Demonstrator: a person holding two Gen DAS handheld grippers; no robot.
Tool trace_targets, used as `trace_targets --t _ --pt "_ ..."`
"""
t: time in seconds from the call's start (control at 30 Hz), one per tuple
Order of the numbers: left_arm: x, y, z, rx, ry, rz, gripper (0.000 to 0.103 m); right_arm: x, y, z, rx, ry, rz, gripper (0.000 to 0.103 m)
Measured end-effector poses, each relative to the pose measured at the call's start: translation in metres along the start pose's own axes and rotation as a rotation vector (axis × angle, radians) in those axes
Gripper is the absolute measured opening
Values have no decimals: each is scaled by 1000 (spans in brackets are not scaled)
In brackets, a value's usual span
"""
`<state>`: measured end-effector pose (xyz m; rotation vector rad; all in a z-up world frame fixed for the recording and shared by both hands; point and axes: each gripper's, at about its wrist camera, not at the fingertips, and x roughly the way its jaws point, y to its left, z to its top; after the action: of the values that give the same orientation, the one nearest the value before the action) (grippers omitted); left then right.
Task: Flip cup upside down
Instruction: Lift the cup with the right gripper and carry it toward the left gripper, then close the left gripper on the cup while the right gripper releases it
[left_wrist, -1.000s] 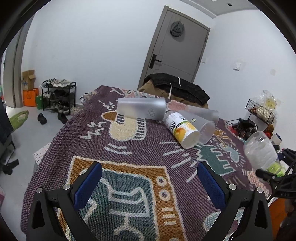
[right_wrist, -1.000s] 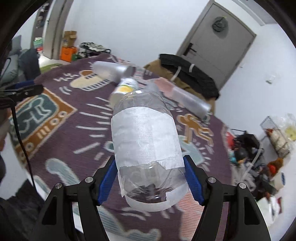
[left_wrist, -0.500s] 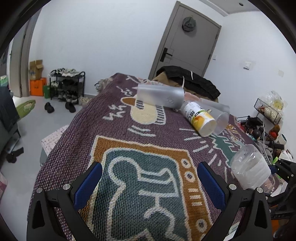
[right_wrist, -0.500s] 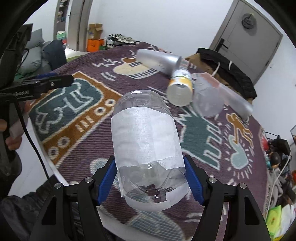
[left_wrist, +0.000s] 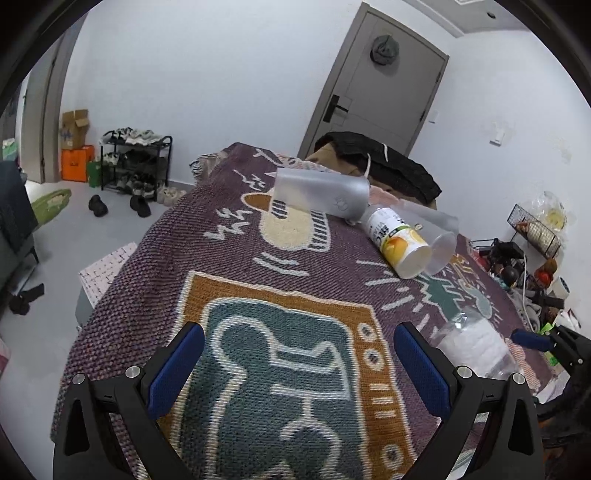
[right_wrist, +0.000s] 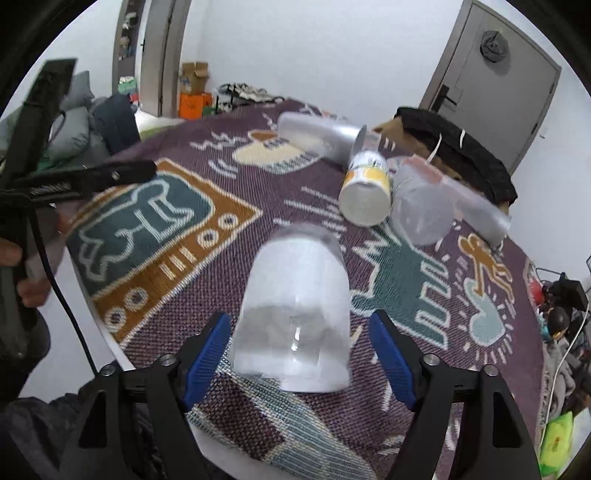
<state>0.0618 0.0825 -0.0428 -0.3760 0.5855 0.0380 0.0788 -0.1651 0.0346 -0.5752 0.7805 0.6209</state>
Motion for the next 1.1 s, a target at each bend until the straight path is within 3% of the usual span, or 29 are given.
trace_targets --t 0.23,0.43,0.87,1.1 --pt "-4 -12 1 15 2 -20 102 -12 -21 -18 54 26 -39 84" --pt "1 -25 4 12 29 -48 102 -40 -52 -47 179 -34 -75 84" --pt "8 -78 24 59 93 -143 102 -65 -85 -96 396 -135 33 84" --pt "25 -110 33 104 191 -178 102 -58 -104 -116 504 -200 29 84"
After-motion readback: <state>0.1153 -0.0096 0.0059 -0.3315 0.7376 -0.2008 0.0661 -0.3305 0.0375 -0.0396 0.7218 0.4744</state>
